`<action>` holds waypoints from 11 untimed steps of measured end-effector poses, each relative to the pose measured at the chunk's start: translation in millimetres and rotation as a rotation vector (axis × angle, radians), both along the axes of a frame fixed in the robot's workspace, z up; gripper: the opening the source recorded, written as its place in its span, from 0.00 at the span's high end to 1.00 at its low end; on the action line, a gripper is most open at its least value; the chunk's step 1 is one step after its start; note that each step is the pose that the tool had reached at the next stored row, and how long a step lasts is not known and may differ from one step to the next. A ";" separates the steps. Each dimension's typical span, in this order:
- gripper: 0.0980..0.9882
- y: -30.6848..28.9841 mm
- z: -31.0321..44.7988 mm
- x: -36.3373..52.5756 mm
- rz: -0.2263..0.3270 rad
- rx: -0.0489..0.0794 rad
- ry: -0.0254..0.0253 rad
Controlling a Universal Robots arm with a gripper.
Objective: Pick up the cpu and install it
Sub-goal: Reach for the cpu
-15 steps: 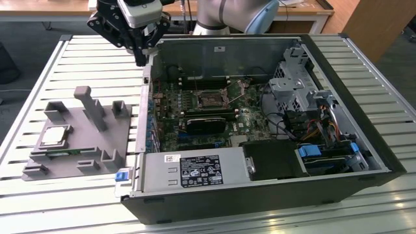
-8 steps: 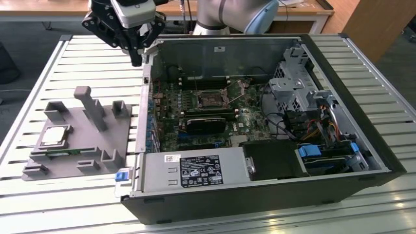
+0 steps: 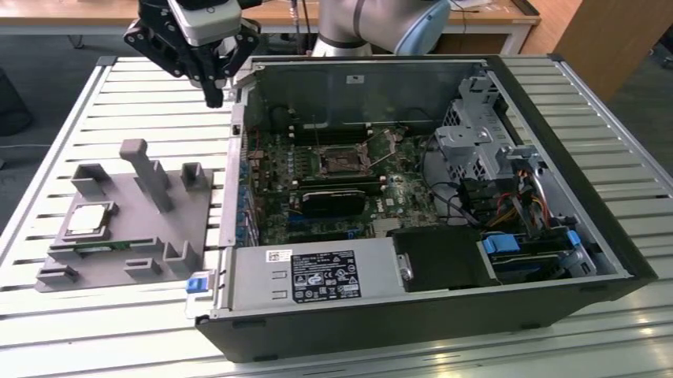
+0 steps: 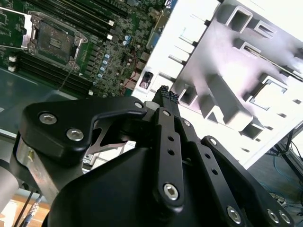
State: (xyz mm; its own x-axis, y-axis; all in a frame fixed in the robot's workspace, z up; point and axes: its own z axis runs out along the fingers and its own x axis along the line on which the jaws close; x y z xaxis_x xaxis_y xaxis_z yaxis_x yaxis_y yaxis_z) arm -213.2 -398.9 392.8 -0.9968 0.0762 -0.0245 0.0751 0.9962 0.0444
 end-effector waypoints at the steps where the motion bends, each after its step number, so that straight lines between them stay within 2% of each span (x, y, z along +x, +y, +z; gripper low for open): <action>1: 0.99 0.0 0.0 -1.0 0.000 0.000 0.0000; 11: 0.99 0.0 0.0 -11.9 0.000 0.000 0.0000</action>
State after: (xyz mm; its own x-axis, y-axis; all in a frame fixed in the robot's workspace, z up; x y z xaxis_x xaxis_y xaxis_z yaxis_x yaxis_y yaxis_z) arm -225.2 -398.9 392.7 -0.9968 0.0762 -0.0245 0.0751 0.9962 0.0444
